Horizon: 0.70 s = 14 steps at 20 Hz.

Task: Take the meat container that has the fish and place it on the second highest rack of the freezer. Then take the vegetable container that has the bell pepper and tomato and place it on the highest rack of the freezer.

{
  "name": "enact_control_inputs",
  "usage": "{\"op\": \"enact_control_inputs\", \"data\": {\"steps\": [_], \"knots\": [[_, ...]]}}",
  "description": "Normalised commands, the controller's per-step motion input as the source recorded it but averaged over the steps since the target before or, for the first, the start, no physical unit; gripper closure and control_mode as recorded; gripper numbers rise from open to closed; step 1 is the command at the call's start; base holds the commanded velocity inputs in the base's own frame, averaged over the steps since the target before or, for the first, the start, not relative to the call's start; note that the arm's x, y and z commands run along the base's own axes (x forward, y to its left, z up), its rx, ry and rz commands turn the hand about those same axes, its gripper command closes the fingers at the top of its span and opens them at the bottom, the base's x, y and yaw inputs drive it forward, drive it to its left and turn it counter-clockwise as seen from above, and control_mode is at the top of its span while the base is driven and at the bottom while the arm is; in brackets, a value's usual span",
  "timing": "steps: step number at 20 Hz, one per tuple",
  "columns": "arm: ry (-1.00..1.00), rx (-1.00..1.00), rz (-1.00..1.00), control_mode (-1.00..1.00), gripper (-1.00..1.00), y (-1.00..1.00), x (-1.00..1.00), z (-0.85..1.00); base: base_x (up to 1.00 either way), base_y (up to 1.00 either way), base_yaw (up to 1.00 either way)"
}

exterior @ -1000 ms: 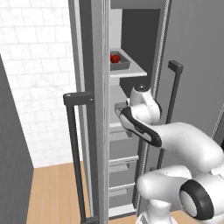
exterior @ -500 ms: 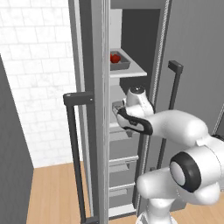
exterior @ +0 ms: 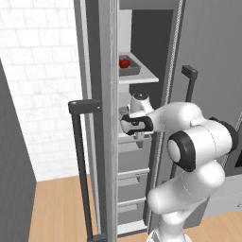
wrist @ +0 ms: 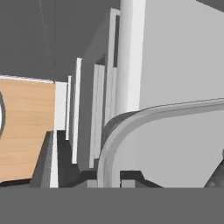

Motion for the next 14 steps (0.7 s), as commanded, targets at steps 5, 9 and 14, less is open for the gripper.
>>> {"op": "enact_control_inputs", "data": {"steps": [5, 9, 14], "knots": [[0.02, 0.00, 0.00, -1.00, 1.00, 0.00, 0.64, -0.21, 0.00, 0.00, 0.00], [0.03, 0.00, 0.00, -1.00, 1.00, 0.00, 0.58, -0.26, 0.00, 0.00, 0.00], [0.02, 0.00, 0.00, -1.00, 1.00, 0.00, 0.58, -0.24, 0.00, 0.00, 0.00]]}}
